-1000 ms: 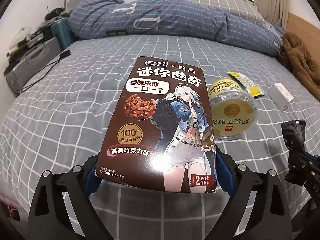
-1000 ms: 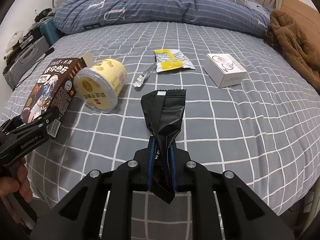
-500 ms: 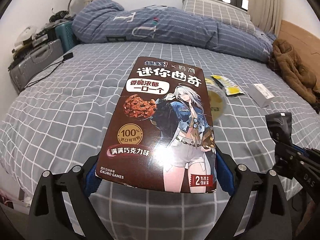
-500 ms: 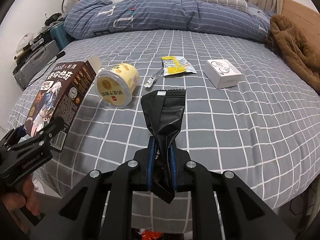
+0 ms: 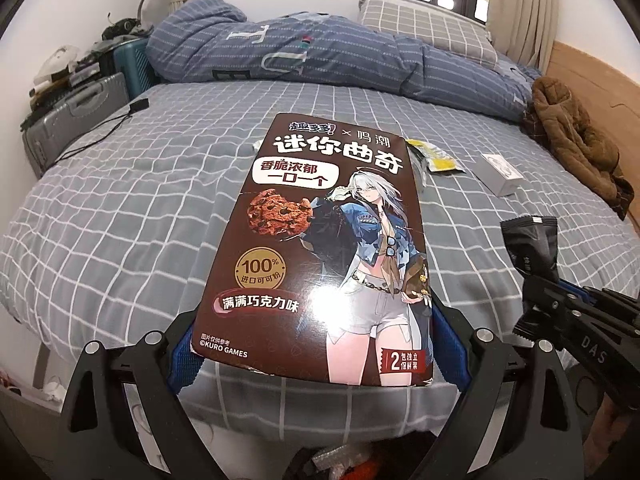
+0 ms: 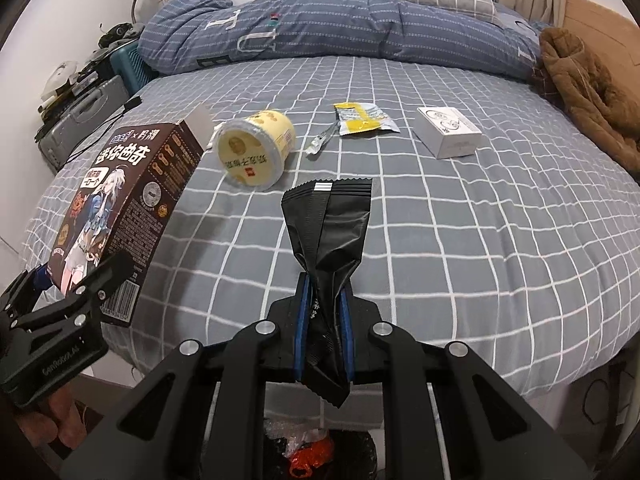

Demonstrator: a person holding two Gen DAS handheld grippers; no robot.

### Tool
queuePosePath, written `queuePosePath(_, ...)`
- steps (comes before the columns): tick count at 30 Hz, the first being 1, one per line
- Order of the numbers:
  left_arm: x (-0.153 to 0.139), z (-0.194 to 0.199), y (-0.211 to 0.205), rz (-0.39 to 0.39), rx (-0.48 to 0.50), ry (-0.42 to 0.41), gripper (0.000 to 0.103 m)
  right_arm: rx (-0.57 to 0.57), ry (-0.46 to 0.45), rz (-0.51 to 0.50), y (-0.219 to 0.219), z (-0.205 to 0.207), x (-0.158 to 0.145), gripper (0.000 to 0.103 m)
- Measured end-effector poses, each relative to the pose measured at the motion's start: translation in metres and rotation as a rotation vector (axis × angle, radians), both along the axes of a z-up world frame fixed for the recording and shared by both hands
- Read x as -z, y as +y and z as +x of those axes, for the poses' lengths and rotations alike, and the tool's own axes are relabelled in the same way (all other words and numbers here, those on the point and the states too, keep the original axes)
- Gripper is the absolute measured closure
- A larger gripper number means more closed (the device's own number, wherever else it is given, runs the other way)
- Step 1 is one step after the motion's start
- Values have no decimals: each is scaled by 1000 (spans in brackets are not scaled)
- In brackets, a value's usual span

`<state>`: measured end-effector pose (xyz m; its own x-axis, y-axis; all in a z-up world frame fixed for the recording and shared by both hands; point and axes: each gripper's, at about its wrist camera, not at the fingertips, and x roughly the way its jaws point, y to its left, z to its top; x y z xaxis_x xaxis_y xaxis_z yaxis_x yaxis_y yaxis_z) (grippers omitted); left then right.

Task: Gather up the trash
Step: 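Carry the black sachet and cookie box off the bed down over the bin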

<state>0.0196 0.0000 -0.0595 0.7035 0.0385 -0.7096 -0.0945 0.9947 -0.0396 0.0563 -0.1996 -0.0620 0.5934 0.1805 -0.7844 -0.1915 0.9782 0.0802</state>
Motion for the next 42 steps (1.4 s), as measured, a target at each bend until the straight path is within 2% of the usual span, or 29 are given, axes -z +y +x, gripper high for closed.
queuePosePath(27,6,-76,-21,-25,50,38,13,-6,18,24,-15,-71,-2,89)
queuePosePath(42,37,-122,-25,-72,41,157,13,-26,125,30,-15,-117,28,89)
